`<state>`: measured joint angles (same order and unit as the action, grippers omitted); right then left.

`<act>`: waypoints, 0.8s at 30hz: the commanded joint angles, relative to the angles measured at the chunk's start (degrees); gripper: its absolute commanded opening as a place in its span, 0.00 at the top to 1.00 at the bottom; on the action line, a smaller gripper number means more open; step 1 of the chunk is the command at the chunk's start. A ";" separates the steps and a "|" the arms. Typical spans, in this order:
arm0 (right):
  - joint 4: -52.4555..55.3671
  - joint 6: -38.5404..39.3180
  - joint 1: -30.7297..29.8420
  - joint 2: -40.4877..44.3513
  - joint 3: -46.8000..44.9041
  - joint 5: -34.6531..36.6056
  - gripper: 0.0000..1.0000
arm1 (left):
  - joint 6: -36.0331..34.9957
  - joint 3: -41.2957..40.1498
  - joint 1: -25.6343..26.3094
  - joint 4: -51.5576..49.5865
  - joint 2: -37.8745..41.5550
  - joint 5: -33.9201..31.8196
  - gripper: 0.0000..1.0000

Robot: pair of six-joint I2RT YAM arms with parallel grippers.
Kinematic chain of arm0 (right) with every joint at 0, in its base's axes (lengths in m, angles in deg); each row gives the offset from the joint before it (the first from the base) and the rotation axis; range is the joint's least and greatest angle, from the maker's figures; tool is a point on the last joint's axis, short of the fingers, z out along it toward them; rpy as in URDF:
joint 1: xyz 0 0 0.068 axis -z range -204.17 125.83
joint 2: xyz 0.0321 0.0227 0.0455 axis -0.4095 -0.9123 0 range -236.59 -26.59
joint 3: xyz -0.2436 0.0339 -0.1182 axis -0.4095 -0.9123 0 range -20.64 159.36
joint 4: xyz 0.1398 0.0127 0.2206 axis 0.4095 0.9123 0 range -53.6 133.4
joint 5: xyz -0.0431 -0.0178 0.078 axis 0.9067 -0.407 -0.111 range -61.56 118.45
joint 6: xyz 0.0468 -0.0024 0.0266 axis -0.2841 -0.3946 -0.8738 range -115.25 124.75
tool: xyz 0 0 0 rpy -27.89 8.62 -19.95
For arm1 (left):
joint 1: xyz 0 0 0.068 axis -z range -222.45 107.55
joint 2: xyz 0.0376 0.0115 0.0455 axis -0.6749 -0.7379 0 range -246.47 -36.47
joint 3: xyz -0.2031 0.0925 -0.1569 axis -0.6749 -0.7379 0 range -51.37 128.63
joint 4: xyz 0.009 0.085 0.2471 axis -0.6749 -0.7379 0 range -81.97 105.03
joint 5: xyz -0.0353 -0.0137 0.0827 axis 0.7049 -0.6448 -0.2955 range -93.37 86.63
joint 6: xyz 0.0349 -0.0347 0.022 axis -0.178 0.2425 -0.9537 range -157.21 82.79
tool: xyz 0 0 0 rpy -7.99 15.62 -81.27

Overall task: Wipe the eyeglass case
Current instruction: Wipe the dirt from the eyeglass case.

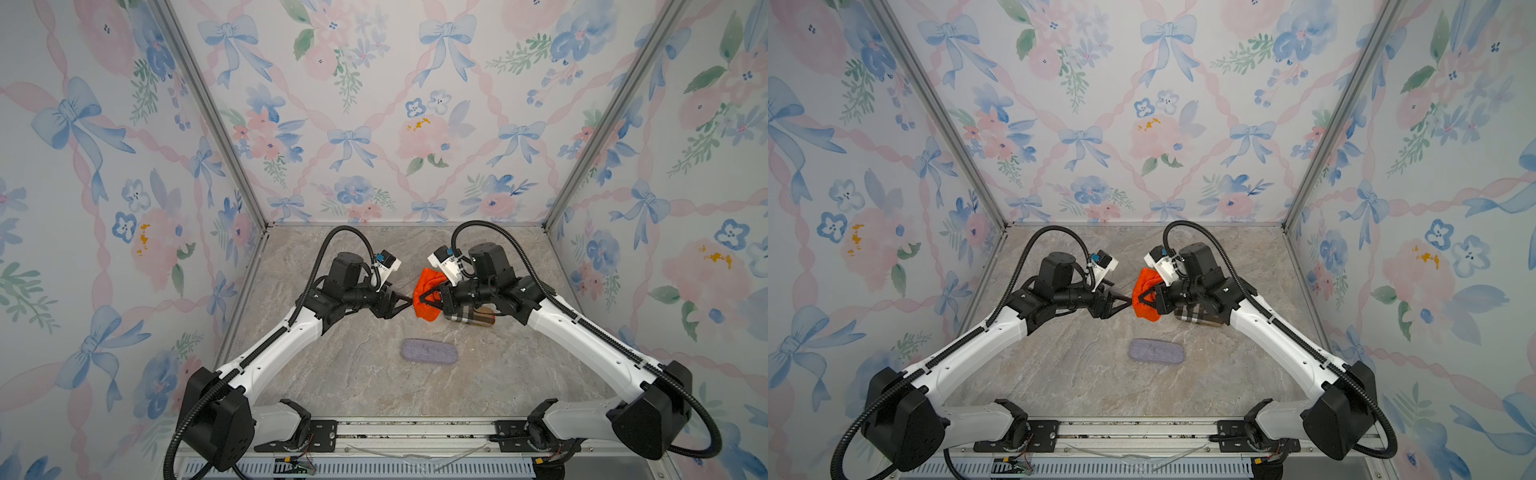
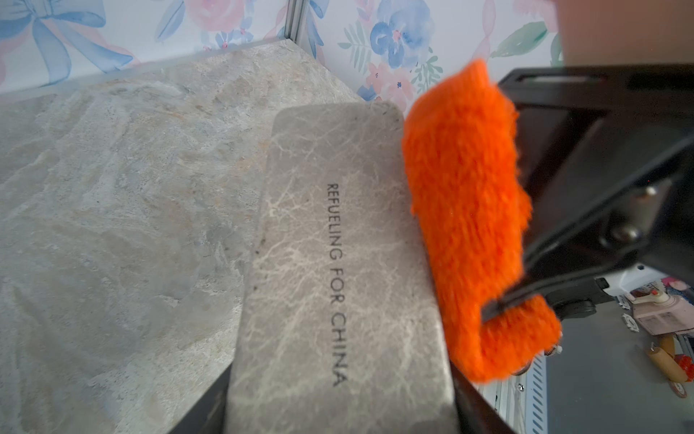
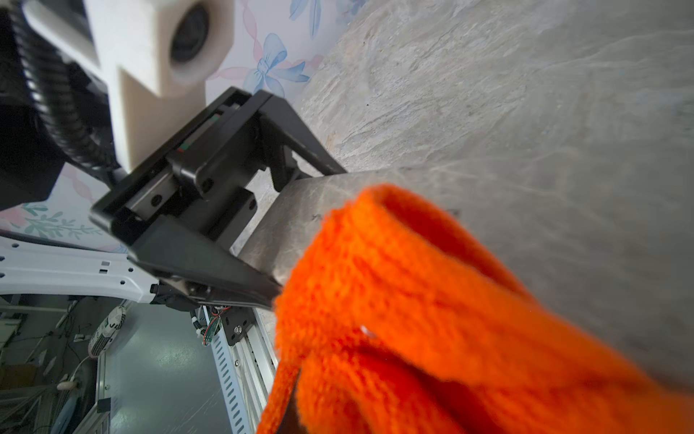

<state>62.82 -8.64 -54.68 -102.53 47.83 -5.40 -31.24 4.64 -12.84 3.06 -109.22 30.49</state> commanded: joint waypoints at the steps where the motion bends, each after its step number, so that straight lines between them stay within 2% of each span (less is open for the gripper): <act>1: -3.37 0.49 7.35 0.91 0.38 2.57 1.00 | -3.09 -0.47 2.47 0.57 4.52 12.70 0.64; 4: -2.53 -2.82 11.06 1.48 1.60 1.02 1.00 | -3.78 1.11 2.43 -3.25 4.47 10.01 0.64; 7: 0.47 -3.23 11.48 2.73 5.27 0.01 1.00 | -5.16 0.81 2.71 -4.56 5.19 5.87 0.65; 12: 6.40 -4.71 13.36 3.87 11.28 -1.68 1.00 | -11.26 -0.26 7.18 -4.97 6.98 -7.84 0.65; 16: 6.37 -10.85 14.77 3.01 15.14 -7.83 1.00 | -24.39 -2.33 18.59 -2.73 8.18 -29.62 0.64; 19: 6.61 -13.96 14.60 2.64 16.90 -12.77 1.00 | -33.87 -5.30 24.00 3.40 9.26 -44.24 0.64; 21: 7.50 -15.37 14.59 2.49 17.55 -15.34 1.00 | -43.57 -8.85 28.28 11.35 10.60 -54.81 0.64; 24: 8.88 -17.52 14.19 2.29 17.57 -17.65 1.00 | -56.13 -13.14 32.52 23.26 12.09 -62.69 0.63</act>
<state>69.31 -22.43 -40.08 -100.15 63.98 -17.75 -70.45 -6.64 17.28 10.03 -99.64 -16.28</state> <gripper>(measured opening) 0.086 0.684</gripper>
